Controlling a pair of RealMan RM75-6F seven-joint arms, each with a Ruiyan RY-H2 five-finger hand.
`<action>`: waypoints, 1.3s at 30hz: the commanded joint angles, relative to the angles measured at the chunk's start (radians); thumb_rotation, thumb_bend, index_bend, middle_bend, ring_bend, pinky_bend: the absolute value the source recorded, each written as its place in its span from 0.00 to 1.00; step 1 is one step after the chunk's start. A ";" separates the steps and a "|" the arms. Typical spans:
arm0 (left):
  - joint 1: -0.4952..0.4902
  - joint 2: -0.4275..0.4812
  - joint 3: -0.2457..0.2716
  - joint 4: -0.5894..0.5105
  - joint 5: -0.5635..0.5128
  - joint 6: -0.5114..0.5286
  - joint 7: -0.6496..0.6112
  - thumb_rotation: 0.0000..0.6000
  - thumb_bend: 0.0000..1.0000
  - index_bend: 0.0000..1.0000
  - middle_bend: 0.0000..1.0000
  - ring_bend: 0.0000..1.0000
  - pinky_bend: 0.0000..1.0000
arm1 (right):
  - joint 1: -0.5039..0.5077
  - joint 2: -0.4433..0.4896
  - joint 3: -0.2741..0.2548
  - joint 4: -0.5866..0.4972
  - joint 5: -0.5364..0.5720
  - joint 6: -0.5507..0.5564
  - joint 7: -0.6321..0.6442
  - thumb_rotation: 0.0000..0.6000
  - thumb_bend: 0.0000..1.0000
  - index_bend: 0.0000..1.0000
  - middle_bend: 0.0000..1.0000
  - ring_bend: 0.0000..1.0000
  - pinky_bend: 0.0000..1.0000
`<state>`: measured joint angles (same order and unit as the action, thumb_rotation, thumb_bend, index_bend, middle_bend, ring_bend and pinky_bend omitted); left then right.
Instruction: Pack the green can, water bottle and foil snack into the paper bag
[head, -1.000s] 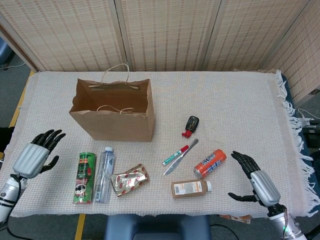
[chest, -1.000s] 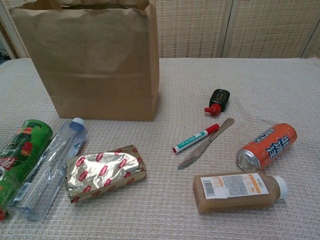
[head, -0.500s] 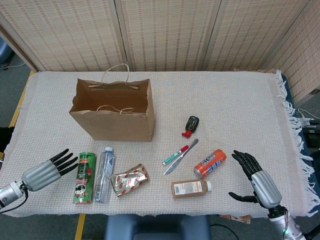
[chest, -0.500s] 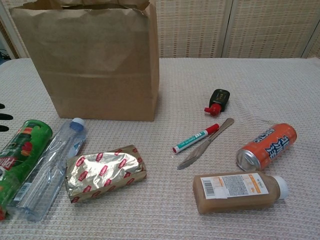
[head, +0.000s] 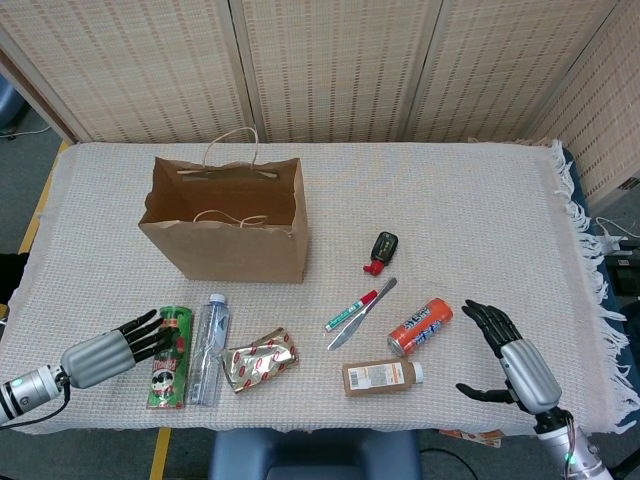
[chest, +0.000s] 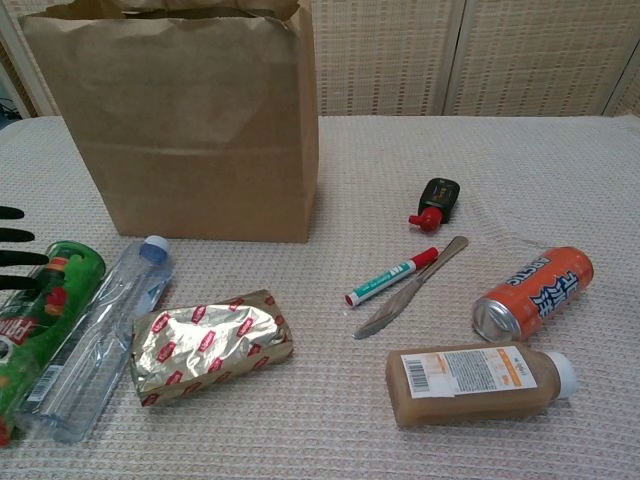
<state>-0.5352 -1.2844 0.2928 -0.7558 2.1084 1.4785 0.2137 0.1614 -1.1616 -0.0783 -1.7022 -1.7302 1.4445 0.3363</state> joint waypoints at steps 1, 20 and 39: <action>0.008 -0.008 -0.009 -0.008 -0.004 0.038 -0.004 1.00 0.35 0.00 0.00 0.00 0.03 | 0.003 0.001 -0.001 -0.005 0.004 -0.007 -0.002 1.00 0.00 0.00 0.00 0.00 0.00; -0.029 -0.098 0.066 0.074 0.105 0.009 0.069 1.00 0.36 0.00 0.00 0.00 0.03 | 0.012 0.013 -0.002 -0.027 0.032 -0.041 -0.006 1.00 0.00 0.00 0.00 0.00 0.00; -0.080 -0.152 0.107 0.144 0.116 0.018 -0.036 1.00 0.63 0.65 0.71 0.64 0.72 | 0.014 0.021 -0.001 -0.037 0.044 -0.052 0.002 1.00 0.00 0.00 0.00 0.00 0.00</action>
<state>-0.6176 -1.4357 0.3941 -0.6214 2.2216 1.4834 0.1869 0.1749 -1.1406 -0.0788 -1.7396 -1.6858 1.3927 0.3387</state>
